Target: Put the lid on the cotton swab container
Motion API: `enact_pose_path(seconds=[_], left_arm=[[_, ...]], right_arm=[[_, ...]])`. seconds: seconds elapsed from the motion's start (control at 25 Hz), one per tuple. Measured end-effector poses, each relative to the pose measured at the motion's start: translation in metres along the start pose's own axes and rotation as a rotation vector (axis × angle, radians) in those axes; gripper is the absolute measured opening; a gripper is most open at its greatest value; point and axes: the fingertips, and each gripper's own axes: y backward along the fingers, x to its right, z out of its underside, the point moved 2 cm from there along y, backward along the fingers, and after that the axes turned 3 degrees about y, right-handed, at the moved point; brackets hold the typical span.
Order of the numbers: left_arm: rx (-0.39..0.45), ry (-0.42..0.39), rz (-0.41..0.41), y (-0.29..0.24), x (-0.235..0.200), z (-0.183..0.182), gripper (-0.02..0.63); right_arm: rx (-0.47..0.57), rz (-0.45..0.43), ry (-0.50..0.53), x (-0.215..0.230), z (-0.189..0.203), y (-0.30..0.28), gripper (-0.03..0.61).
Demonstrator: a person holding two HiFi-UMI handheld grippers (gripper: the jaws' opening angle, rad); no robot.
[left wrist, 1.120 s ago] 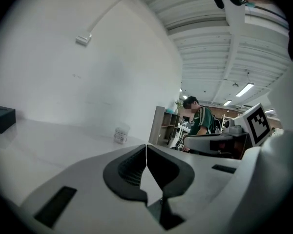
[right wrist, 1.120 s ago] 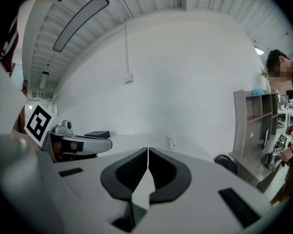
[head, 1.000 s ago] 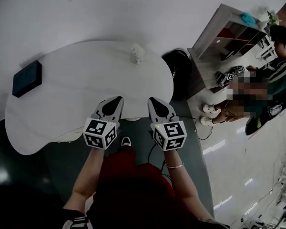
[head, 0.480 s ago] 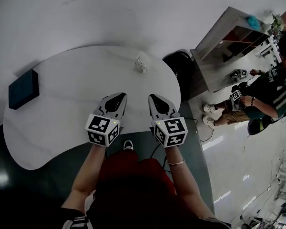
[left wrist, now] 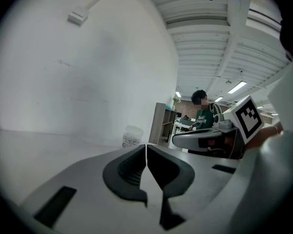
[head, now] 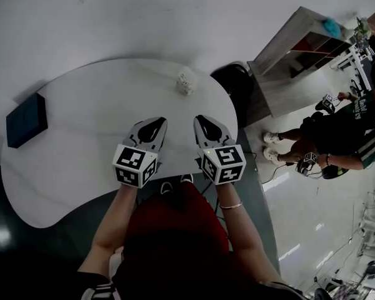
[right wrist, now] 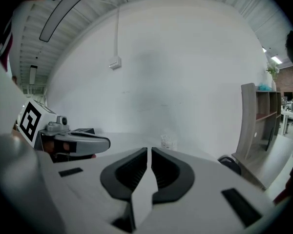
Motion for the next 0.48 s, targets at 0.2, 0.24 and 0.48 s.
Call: enact_pose_path(seconds=[0.2, 0.24, 0.48], left_arm=[[-0.006, 0.006, -0.004, -0.008, -0.006, -0.001, 0.028], [-0.007, 0.007, -0.006, -0.009, -0.007, -0.001, 0.028], [-0.010, 0.028, -0.026, -0.019, -0.018, -0.003, 0.028]], right_arm=[[-0.014, 0.001, -0.007, 0.008, 0.002, -0.010, 0.020], [-0.020, -0.001, -0.007, 0.008, 0.003, -0.013, 0.020], [-0.048, -0.025, -0.013, 0.015, 0.005, -0.027, 0.051]])
